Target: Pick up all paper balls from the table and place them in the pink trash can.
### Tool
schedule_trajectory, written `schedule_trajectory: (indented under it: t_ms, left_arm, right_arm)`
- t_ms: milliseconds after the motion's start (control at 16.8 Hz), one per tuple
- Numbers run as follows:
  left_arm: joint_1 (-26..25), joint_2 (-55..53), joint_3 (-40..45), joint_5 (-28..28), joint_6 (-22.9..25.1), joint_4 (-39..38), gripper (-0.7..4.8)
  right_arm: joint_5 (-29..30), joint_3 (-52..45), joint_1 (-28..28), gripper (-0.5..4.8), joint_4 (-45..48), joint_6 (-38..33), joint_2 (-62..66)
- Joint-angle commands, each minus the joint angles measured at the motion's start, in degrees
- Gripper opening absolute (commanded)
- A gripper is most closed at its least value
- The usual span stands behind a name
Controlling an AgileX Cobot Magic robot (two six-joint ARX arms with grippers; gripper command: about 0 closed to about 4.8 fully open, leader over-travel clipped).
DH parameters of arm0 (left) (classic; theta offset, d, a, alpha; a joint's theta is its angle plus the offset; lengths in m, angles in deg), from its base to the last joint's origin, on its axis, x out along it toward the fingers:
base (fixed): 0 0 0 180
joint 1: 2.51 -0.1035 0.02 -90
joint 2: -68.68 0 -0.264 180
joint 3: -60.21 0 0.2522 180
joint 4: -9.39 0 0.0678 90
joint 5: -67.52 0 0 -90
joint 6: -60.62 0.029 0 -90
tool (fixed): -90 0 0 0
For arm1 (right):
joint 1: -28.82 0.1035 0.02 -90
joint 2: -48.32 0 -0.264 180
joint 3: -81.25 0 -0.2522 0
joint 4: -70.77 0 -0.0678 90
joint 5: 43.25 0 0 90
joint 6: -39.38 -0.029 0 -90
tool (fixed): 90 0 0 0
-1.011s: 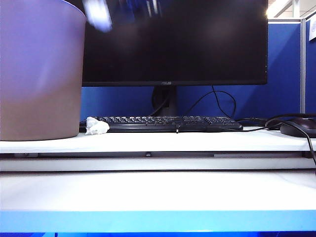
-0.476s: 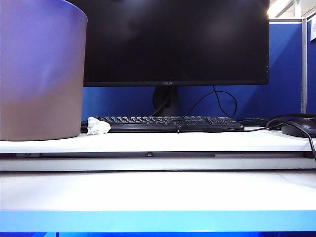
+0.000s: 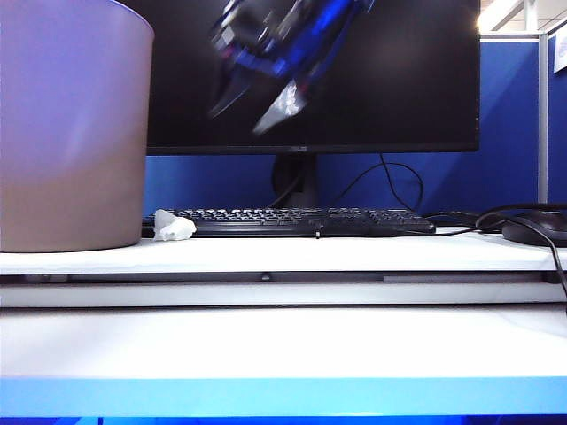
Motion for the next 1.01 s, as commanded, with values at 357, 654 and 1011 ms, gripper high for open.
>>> schedule_trajectory:
  t_ms: [357, 654, 1011]
  left_arm:
    - [-0.09, -3.96, -0.04, 13.03, 1.7, -0.81, -0.06]
    - [-0.09, -3.96, -0.04, -4.17, 1.7, -3.5, -0.06]
    - [-0.09, -3.96, -0.04, -14.25, 0.5, -5.01, -0.06]
  right_arm:
    - [9.18, 0.39, 1.07, 4.15, 17.75, -6.56, 14.19]
    - [9.73, 0.52, 1.42, 3.78, 22.12, -9.18, 17.51]
    - [8.44, 0.52, 3.04, 0.73, 26.4, -9.35, 19.5]
